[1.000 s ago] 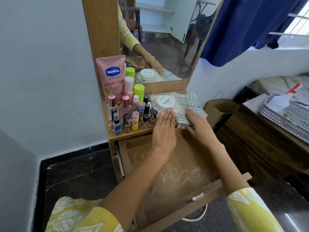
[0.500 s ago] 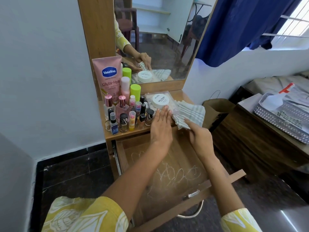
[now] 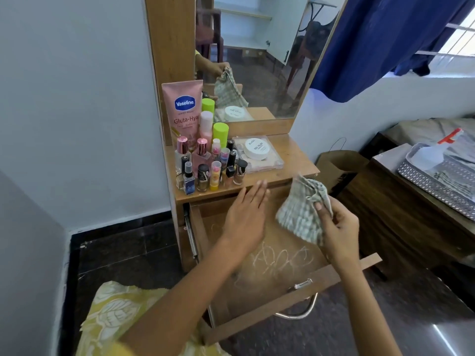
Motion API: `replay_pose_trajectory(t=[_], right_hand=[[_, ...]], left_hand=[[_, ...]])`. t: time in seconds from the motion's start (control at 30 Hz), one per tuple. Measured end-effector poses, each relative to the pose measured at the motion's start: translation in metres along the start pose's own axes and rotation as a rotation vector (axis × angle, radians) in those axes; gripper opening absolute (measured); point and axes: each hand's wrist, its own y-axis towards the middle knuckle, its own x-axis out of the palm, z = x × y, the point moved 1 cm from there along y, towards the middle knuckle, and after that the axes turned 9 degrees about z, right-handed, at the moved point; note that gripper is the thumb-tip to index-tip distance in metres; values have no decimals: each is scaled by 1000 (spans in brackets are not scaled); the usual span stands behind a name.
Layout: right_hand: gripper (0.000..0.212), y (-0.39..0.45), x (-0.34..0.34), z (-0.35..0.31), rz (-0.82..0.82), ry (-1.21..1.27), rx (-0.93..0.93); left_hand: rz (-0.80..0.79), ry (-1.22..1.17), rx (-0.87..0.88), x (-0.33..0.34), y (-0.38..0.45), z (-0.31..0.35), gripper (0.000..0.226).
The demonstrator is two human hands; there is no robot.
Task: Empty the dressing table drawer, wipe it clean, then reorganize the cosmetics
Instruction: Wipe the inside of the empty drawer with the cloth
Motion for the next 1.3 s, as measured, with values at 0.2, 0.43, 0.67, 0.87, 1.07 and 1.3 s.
replay_pose_trajectory(t=[0.2, 0.43, 0.67, 0.87, 1.07, 1.3], right_hand=[[22, -10, -9, 6, -78, -53, 54], [26, -2, 11, -8, -105, -340, -260], [30, -18, 61, -1, -556, -783, -230], [74, -38, 107, 32, -766, -718, 377], [77, -46, 146, 50, -768, -935, 258], [60, -50, 130, 65, -1116, -861, -458]], left_hand=[[-212, -41, -141, -4, -64, -49, 55], [-463, -146, -149, 6, -82, -83, 66], [-481, -174, -107, 8, -88, -87, 74], [-512, -148, -109, 8, -87, -86, 76], [-519, -115, -115, 8, -86, -83, 75], [-521, -109, -123, 7, -87, -82, 74]])
